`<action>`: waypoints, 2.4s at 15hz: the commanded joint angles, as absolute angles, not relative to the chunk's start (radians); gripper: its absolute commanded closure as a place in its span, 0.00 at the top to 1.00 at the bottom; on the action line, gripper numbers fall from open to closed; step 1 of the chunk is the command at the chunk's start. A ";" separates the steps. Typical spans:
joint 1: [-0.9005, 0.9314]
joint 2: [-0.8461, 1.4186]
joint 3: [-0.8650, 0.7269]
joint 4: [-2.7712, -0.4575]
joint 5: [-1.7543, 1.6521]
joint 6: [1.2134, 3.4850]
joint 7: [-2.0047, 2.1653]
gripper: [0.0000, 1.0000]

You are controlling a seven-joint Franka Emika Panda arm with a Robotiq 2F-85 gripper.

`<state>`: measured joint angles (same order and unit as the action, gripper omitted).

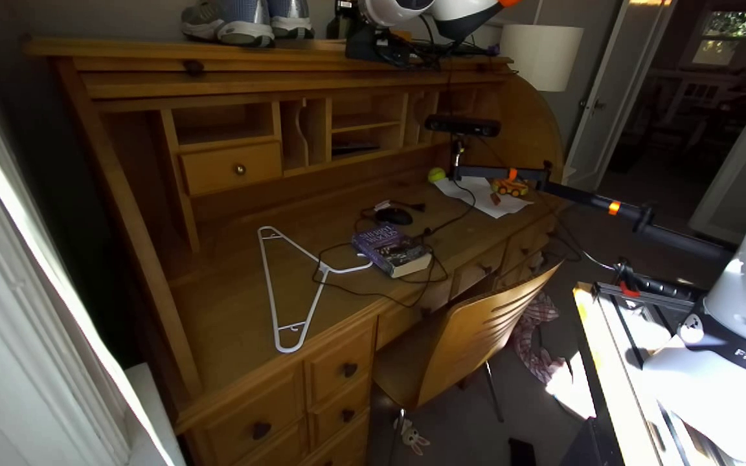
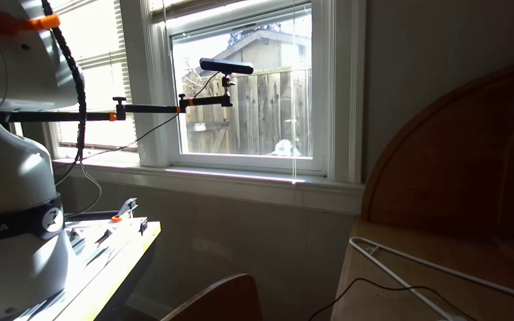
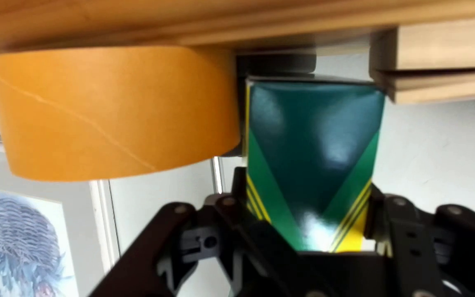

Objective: Move the crayon box to the bottom part of the desk

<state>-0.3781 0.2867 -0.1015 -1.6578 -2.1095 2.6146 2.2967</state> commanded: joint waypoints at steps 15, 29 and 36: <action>-0.381 -0.042 -0.099 -1.953 -2.325 2.899 2.265 0.34; -0.381 0.040 -0.193 -1.805 -2.066 3.855 1.901 0.34; -0.368 0.130 -0.214 -1.831 -1.912 3.940 1.746 0.59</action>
